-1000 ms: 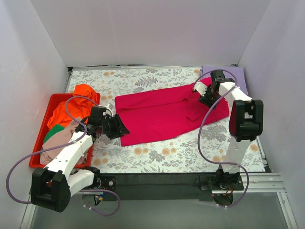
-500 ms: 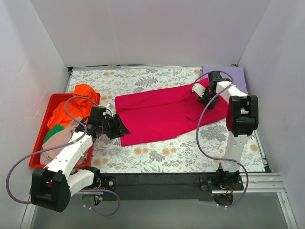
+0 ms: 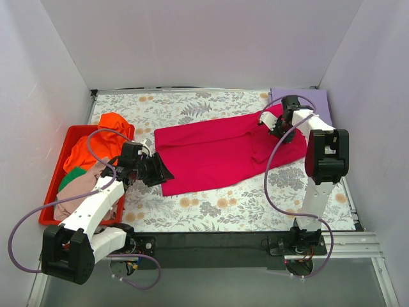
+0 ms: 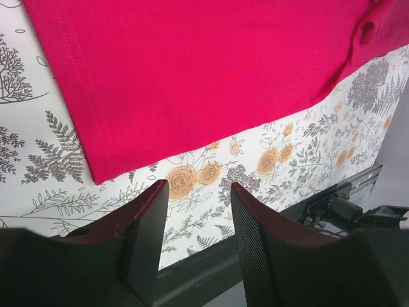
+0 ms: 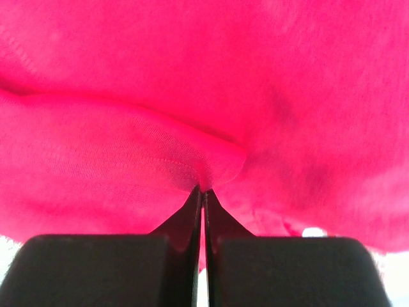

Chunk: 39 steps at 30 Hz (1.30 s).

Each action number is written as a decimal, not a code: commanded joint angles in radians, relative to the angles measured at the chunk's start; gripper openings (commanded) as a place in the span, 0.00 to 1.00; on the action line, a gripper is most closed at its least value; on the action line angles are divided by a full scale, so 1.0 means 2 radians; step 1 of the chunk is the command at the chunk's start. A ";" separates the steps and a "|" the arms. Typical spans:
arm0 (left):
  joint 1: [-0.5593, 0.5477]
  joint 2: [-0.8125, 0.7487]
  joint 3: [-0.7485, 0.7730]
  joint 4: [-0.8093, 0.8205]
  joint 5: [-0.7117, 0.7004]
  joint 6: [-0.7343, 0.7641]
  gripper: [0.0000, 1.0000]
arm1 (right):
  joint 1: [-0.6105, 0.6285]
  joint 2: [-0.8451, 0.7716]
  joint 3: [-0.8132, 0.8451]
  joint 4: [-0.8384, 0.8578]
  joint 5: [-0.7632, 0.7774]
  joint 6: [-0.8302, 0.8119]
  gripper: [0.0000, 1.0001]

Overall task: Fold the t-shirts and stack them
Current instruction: Fold the tshirt

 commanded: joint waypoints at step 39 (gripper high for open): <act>-0.006 0.089 -0.030 -0.018 -0.136 -0.168 0.37 | -0.021 -0.138 -0.055 -0.011 -0.087 0.029 0.01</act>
